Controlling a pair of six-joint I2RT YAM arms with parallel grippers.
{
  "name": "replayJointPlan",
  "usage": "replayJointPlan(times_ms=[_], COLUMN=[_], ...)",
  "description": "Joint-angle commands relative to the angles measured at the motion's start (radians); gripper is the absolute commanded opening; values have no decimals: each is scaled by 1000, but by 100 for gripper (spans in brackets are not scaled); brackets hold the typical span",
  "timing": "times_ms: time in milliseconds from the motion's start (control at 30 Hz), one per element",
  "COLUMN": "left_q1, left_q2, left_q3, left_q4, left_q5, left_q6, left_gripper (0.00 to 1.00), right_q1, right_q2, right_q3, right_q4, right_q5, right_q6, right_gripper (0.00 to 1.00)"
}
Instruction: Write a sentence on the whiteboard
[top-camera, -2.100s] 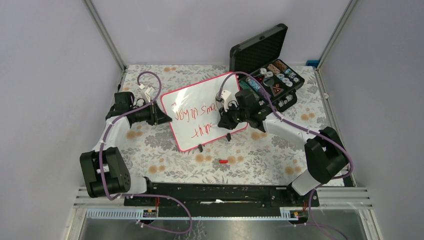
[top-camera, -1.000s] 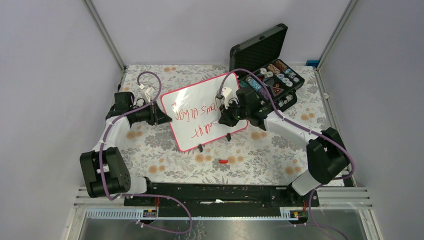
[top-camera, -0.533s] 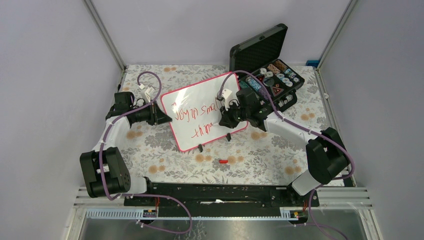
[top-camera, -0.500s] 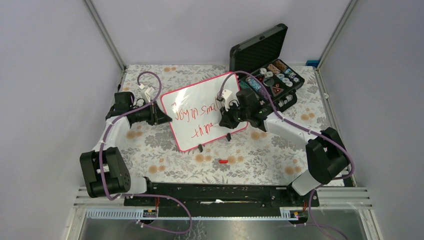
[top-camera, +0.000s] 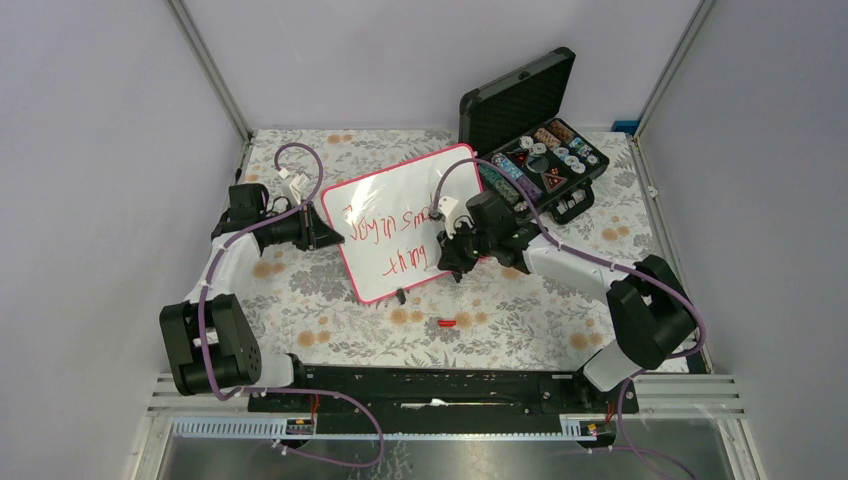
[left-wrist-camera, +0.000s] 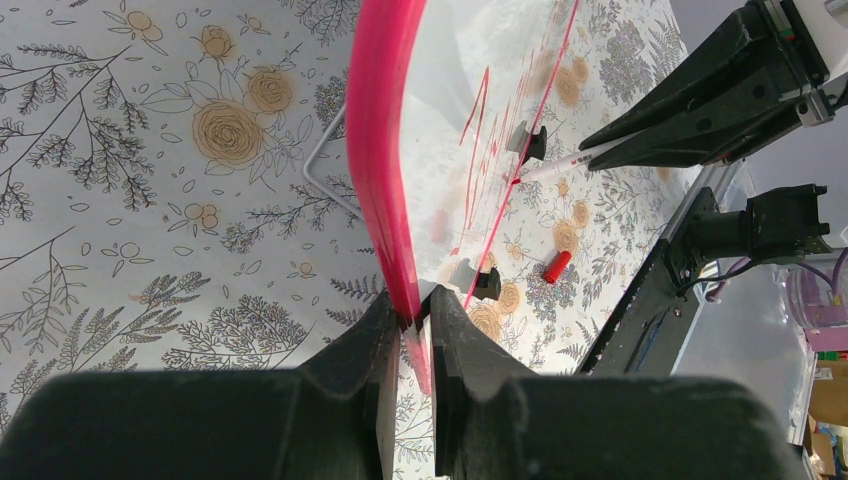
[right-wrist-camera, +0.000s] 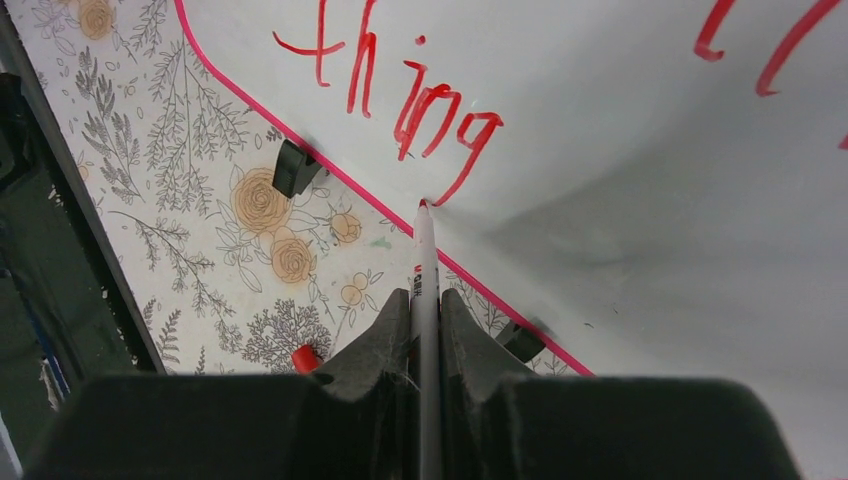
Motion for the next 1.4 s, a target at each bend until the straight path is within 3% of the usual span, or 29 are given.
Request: replayJointPlan(times_ms=[0, 367, 833, 1367], left_q1=[2, 2, 2, 2], left_q2=[-14, -14, -24, -27], left_q3=[18, 19, 17, 17], left_q4=[21, 21, 21, 21], left_q5=[-30, -30, -31, -27], left_q6=[49, 47, 51, 51], left_gripper=[0, 0, 0, 0], right_q1=[26, 23, -87, -104], right_q2=[-4, -65, -129, -110], right_q3=[42, 87, 51, 59], right_q4=[37, -10, -61, -46], right_q5=[12, -25, -67, -55], right_q6=[-5, 0, 1, 1], right_gripper=[0, 0, 0, 0])
